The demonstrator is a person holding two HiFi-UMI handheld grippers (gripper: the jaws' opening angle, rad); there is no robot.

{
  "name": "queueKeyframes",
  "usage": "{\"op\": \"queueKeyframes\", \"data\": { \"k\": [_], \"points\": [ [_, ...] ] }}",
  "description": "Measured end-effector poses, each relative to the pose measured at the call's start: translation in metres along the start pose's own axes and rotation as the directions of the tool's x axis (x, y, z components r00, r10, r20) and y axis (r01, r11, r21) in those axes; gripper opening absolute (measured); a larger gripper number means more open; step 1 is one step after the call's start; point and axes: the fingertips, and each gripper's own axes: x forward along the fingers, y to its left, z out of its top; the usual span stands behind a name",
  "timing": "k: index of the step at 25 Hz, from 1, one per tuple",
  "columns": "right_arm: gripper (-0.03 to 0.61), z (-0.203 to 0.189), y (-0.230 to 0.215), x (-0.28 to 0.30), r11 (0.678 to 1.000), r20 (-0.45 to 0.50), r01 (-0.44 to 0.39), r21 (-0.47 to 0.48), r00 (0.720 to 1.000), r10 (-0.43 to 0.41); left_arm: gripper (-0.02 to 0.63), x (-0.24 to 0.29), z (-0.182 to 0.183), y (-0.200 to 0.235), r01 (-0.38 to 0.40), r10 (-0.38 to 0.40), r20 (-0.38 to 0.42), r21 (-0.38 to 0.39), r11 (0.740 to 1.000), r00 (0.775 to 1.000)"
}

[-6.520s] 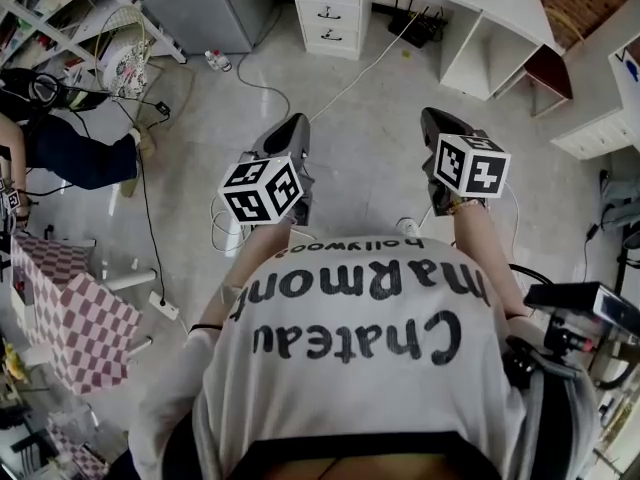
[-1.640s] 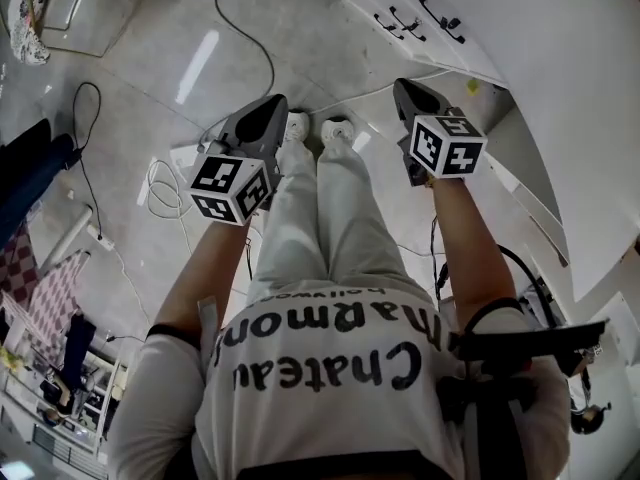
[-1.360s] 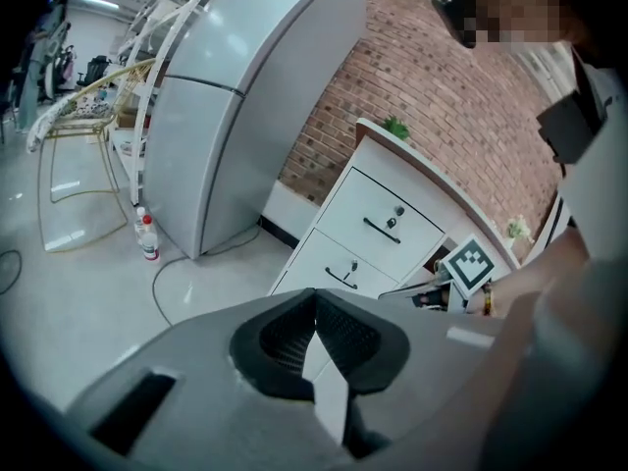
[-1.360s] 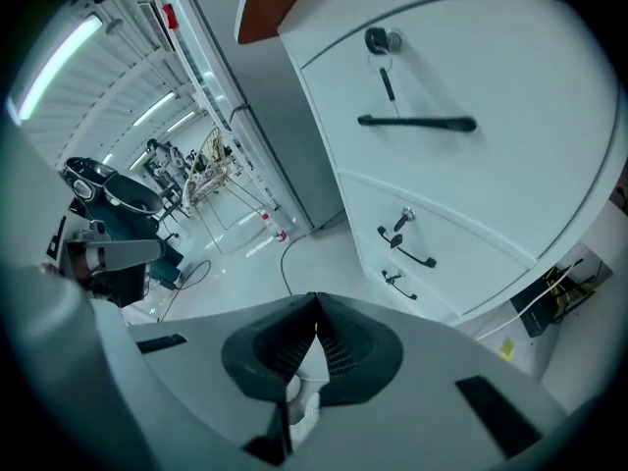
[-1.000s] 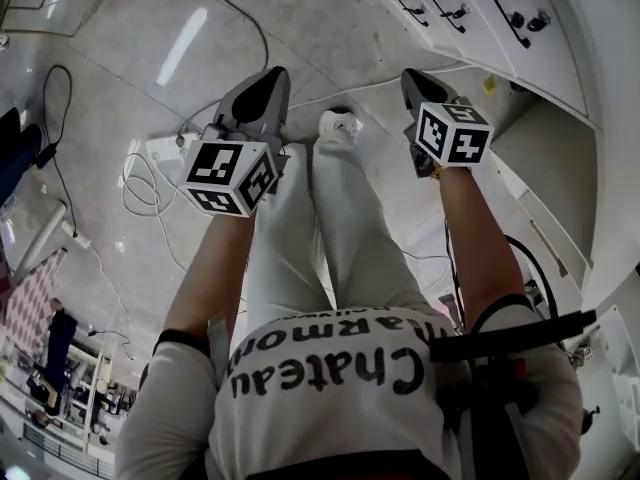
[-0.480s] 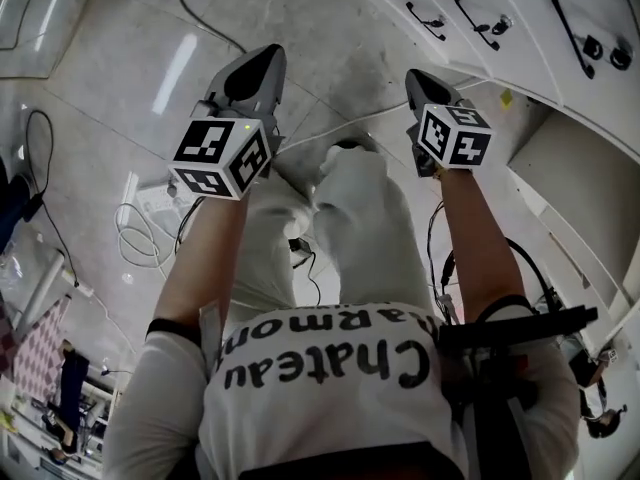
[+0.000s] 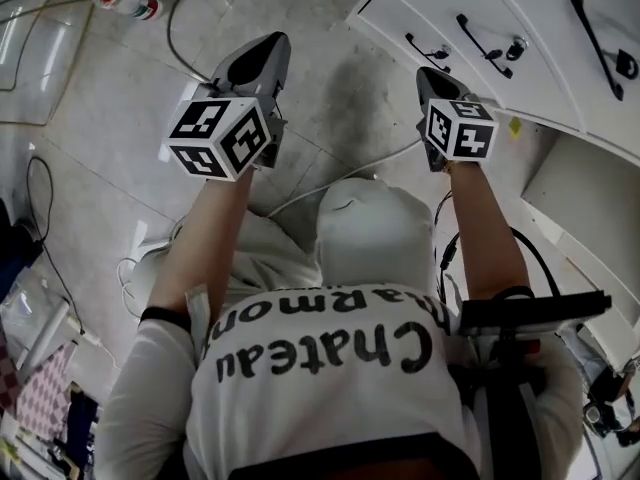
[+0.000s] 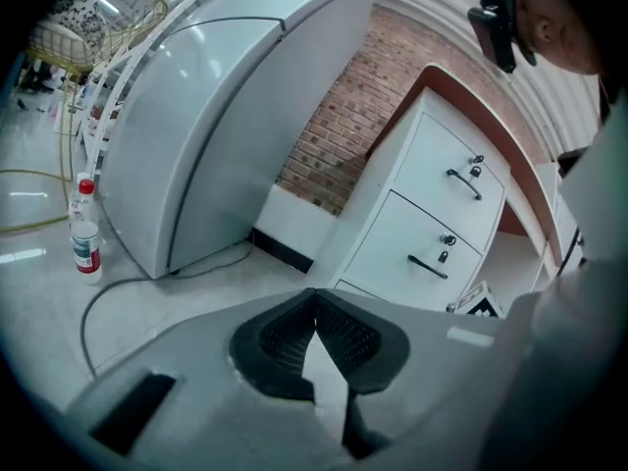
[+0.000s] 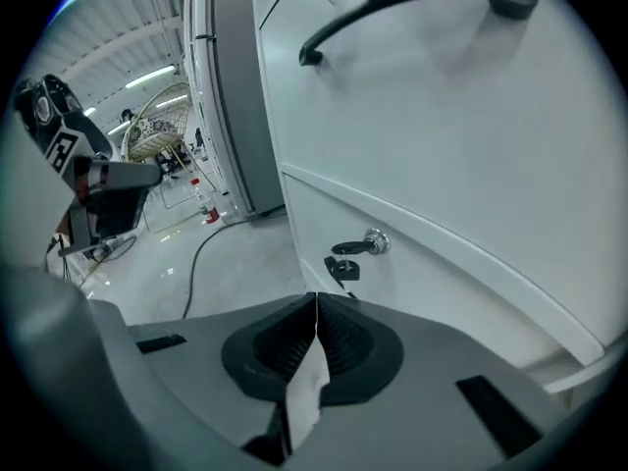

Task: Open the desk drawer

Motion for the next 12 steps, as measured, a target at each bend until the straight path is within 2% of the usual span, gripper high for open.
{"op": "queueKeyframes", "data": {
  "k": [5,12],
  "points": [
    [0.015,-0.001,-0.020,0.009,0.989,-0.038,0.068,-0.134,0.997,-0.074,0.015,-0.009,-0.002,0.001,0.006,-0.005,-0.042,0.035,0.999,0.999],
    [0.015,-0.001,-0.025,0.024,0.936,-0.099,0.099,-0.339,0.985,-0.140,0.015,-0.015,-0.031,0.014,-0.032,0.031,-0.065,-0.015,0.999,0.997]
  ]
}}
